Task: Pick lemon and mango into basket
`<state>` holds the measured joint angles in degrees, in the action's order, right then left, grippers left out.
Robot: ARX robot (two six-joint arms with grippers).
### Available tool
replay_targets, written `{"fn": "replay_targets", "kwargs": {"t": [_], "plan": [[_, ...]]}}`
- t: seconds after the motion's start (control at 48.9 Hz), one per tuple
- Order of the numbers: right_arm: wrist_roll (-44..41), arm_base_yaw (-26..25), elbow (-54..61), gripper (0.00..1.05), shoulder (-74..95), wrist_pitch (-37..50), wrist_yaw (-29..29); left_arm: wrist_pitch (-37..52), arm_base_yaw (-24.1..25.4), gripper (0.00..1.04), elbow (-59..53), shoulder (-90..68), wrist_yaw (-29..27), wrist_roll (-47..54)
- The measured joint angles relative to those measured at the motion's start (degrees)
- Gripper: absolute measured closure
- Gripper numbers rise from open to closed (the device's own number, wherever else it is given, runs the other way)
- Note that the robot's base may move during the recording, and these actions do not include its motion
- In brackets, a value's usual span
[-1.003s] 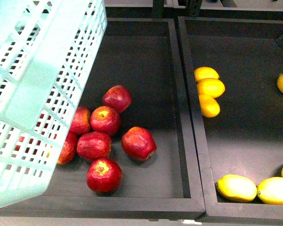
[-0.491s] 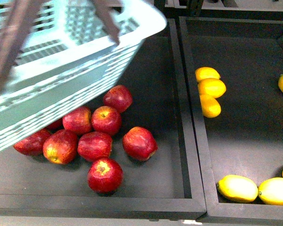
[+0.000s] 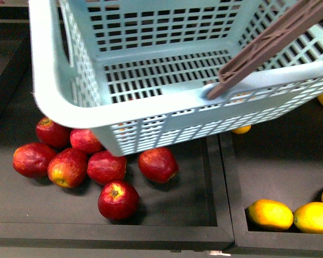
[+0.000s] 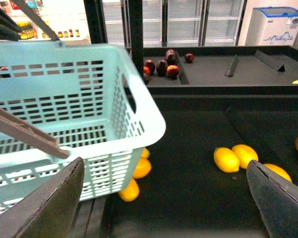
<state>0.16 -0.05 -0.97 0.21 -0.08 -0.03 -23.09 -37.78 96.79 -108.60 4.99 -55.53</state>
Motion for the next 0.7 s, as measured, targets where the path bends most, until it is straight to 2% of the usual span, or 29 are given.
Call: {"fn": "replay_targets", "kwargs": {"t": [0.164, 0.655, 0.696], "plan": [[0.0, 0.0, 0.0, 0.09, 0.0, 0.0, 0.0, 0.9, -2.1, 0.99, 0.4, 0.0, 1.9, 1.1], [0.0, 0.0, 0.0, 0.09, 0.0, 0.0, 0.1, 0.9, -1.5, 0.99, 0.4, 0.0, 1.1, 1.7], [3.3, 0.6, -2.1, 0.09, 2.7, -5.6, 3.9, 0.9, -1.6, 0.99, 0.4, 0.0, 1.1, 1.7]]}}
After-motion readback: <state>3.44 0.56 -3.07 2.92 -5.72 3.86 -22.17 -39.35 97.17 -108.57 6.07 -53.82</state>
